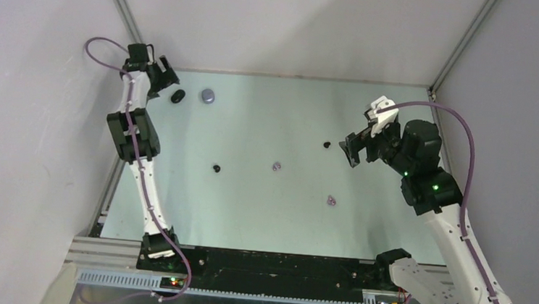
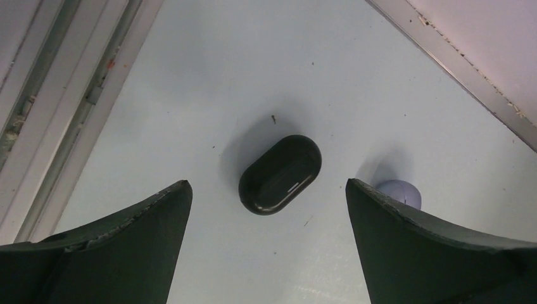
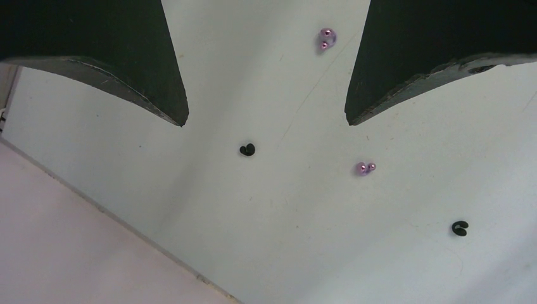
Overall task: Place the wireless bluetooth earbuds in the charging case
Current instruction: Move the charging case to the corner of the board.
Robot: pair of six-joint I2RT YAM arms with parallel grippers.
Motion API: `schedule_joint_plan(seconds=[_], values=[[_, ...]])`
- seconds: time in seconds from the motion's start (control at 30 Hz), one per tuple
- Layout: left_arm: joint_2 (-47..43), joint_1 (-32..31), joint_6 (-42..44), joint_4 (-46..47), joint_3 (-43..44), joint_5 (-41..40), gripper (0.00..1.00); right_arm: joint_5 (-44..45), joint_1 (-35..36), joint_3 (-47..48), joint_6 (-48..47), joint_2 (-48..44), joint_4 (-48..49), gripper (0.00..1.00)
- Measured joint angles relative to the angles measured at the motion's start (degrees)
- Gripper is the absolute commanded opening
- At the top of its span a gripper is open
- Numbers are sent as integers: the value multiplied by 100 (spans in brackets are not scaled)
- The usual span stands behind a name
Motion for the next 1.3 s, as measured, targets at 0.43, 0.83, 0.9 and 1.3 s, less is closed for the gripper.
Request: schedule_joint_plan(seconds=[0.43, 0.83, 0.9, 1.3], values=[[142, -400, 20, 68, -7, -422, 75, -481, -337, 96, 205, -13, -125, 100], [201, -424, -57, -256, -7, -922, 81, -743, -555, 216, 313, -13, -284, 100], [201, -424, -57, -271, -7, -1005, 79, -785, -555, 254, 323, -11, -317, 100], [291, -507, -39, -330, 232, -1080, 80, -1163, -706, 461, 402, -13, -522, 100]])
